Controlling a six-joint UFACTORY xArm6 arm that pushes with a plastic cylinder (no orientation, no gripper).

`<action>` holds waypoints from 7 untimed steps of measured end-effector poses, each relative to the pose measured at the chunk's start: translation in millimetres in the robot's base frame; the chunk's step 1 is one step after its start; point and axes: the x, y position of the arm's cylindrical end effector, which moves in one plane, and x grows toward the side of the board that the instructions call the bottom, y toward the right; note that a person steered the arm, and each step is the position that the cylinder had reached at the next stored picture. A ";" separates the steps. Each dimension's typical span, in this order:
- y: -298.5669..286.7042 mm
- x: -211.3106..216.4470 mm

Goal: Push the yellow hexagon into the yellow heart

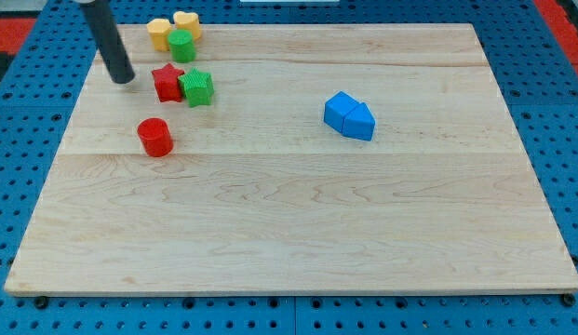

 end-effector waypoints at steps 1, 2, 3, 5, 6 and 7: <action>28.0 -28.2; 21.0 -38.3; 5.1 -47.3; 30.0 -66.4; 58.4 -64.8; 91.9 -52.6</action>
